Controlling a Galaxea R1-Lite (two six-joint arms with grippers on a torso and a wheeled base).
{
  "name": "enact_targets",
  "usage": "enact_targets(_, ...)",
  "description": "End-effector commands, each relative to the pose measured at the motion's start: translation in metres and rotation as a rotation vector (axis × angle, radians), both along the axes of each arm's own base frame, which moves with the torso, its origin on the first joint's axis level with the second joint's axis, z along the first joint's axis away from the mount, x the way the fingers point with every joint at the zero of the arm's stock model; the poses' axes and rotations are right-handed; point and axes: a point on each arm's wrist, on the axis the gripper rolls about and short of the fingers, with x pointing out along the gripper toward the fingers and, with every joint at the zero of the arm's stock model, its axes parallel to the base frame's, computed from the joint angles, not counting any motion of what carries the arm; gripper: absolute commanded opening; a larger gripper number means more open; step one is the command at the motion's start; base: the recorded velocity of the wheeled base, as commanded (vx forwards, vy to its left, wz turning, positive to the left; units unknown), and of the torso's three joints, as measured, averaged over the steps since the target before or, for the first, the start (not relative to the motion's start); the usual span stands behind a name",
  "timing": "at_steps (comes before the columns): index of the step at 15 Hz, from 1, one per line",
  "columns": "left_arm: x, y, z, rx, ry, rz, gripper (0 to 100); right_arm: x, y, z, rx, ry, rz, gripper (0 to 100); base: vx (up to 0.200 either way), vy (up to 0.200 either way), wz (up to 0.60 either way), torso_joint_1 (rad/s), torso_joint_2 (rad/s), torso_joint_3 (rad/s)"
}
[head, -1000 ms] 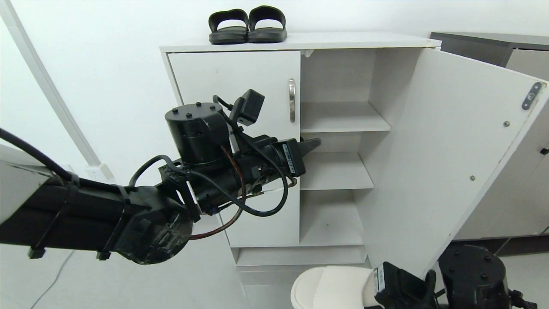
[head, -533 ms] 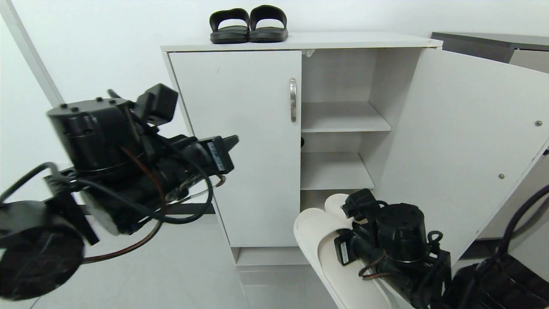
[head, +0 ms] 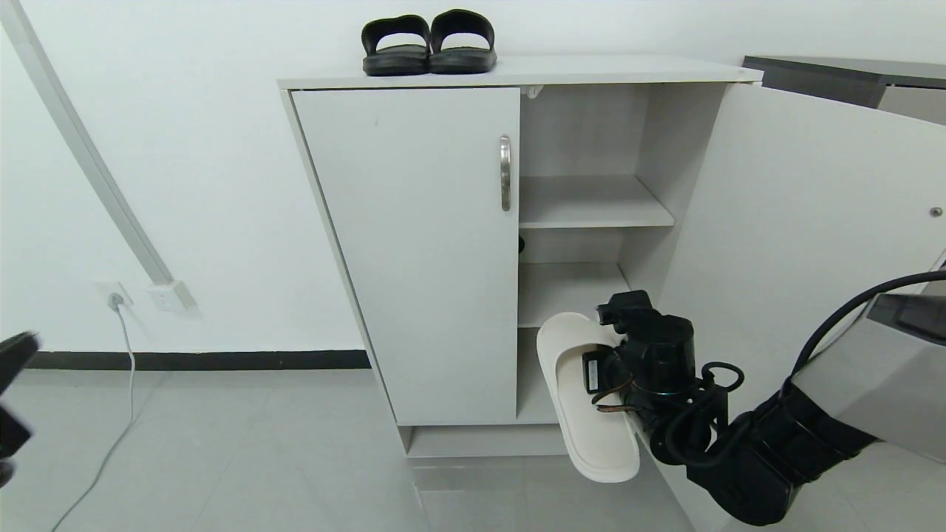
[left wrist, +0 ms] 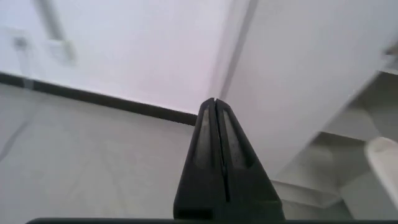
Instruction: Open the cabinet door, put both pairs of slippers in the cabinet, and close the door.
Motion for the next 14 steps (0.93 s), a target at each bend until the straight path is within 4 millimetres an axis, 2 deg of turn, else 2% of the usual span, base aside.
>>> enact_targets(1, -0.092, 0.016, -0.074, 0.015, -0.034, 0.261, 0, 0.003, 0.002, -0.005, -0.009, 0.007, -0.001, 0, 0.000, 0.000, 0.00, 0.000, 0.00, 0.000)
enact_targets(2, -0.104, 0.014, -0.099, 0.045, -0.008, 0.278, 0, 0.003, 0.003, -0.006, -0.011, 0.007, 0.001, 0, 0.000, 0.000, 0.00, 0.000, 0.00, 0.000)
enact_targets(3, -0.100, 0.014, -0.116, 0.035, 0.047, 0.277, 0, 0.004, 0.003, -0.007, -0.013, 0.009, 0.001, 0, 0.000, 0.000, 0.00, 0.000, 0.00, 0.000)
enact_targets(6, -0.090, 0.015, -0.139, 0.035, 0.018, 0.254, 0, 0.003, 0.004, -0.008, -0.014, 0.010, 0.001, 0, 0.000, 0.000, 0.00, 0.000, 0.00, 0.000)
enact_targets(10, -0.092, 0.008, -0.141, 0.049, -0.040, -0.144, 0, 0.003, 0.004, -0.010, -0.020, 0.016, 0.004, 0, 0.000, 0.000, 0.00, 0.000, 0.00, 0.000)
enact_targets(12, -0.091, 0.005, -0.144, 0.044, -0.004, -0.255, 0, 0.003, 0.004, -0.013, -0.023, 0.021, 0.004, 0, 0.000, 0.000, 0.00, 0.000, 0.00, 0.000)
enact_targets(14, -0.091, 0.005, -0.144, 0.069, -0.003, -0.253, 0, 0.004, 0.005, -0.013, -0.019, 0.019, 0.004, 0, 0.000, 0.000, 0.00, 0.000, 0.00, 0.000)
